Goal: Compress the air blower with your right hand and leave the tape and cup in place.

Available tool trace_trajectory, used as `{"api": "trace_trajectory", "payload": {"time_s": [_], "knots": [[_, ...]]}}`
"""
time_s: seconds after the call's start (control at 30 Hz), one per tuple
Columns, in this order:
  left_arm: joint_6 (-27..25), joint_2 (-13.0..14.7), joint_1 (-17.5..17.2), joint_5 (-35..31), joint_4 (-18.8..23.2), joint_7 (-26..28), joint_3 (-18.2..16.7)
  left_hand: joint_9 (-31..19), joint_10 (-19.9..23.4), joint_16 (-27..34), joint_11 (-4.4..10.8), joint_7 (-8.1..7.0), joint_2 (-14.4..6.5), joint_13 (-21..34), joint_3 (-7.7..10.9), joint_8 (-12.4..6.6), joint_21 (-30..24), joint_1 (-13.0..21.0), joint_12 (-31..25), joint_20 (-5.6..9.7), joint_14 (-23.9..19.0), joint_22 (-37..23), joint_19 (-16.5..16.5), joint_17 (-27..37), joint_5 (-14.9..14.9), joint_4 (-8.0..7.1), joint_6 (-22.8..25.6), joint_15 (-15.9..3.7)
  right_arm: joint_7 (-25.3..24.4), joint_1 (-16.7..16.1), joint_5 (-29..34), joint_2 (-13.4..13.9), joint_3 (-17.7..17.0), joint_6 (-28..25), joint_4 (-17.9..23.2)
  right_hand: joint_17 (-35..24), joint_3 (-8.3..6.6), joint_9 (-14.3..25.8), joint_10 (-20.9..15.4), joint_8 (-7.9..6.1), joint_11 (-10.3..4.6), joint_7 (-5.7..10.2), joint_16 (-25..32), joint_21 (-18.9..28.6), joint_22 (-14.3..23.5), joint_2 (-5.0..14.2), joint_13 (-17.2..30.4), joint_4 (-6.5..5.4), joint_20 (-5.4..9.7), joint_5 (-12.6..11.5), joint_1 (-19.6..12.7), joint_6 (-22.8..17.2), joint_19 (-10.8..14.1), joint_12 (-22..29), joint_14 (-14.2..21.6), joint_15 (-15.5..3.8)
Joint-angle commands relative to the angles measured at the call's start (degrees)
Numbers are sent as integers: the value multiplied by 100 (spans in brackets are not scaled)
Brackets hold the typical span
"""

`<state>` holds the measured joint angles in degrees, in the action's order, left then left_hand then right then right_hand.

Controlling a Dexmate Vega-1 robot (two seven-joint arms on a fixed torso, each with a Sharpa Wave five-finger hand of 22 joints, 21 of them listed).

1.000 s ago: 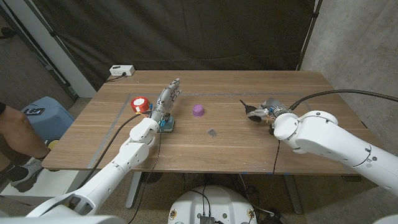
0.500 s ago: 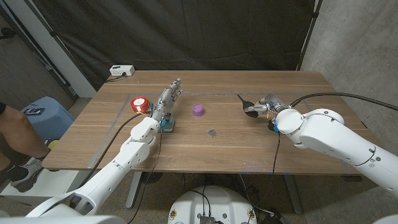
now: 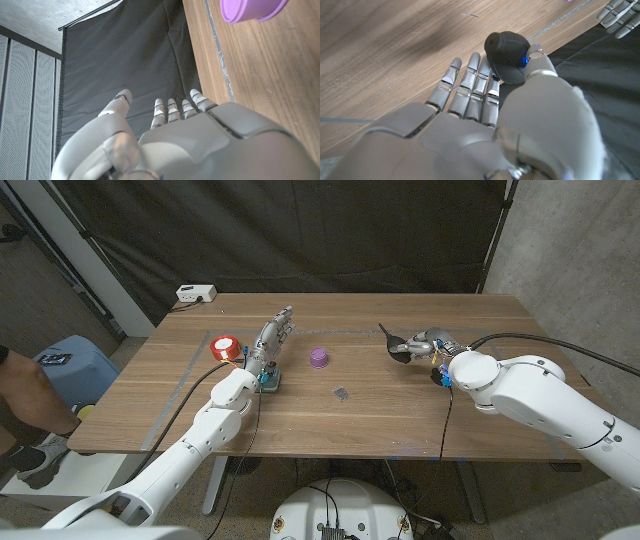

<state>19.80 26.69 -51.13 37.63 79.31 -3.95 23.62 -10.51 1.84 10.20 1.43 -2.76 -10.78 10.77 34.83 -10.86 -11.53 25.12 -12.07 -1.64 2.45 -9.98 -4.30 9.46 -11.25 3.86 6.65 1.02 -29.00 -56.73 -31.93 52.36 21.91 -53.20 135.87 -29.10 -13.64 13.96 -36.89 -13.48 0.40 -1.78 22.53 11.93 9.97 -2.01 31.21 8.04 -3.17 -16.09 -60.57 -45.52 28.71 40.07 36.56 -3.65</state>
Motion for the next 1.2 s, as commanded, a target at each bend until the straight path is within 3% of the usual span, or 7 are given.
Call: {"api": "trace_trajectory", "payload": {"time_s": [0.03, 0.83, 1.2], "knots": [[-4, 17, -71, -35, 113, 81, 2, -31, 49, -2, 15, 0, 5, 33, -8, -12, 19, 85, -7, -16, -1, -11, -60, 15, -20, -10, 47, 12, 213, -267, -135, -23, -312, 693, -176, -32, 31, 33, -4, 11, 46, -35, 39, -10, 35, 56, 35, -15, 20, 18, 3, -21, -22, 34, 8, -325], [51, -1, -48, 14, 16, 31, -30, -33, 48, 0, 10, 12, 1, 33, -11, -24, 19, 97, -5, -20, -6, -11, -60, 15, -22, -15, 89, 9, 764, 45, -516, -290, -207, 1539, -958, -56, 68, 49, 38, 46, 72, -72, 14, -14, 38, 54, 48, -20, -14, 63, 31, -5, -49, 36, 11, -286], [20, 29, -92, 17, 77, 42, -31, -37, 59, 0, -1, 29, -1, 34, -12, -49, 12, 102, -9, -22, -6, -12, -79, 15, -22, -20, 164, 13, 1115, 43, -807, -345, -279, 2064, -1337, -75, 80, 52, 77, 65, 88, -95, 5, -16, 39, 61, 72, -16, -26, 83, 29, 9, -65, 41, 0, -254]]}}
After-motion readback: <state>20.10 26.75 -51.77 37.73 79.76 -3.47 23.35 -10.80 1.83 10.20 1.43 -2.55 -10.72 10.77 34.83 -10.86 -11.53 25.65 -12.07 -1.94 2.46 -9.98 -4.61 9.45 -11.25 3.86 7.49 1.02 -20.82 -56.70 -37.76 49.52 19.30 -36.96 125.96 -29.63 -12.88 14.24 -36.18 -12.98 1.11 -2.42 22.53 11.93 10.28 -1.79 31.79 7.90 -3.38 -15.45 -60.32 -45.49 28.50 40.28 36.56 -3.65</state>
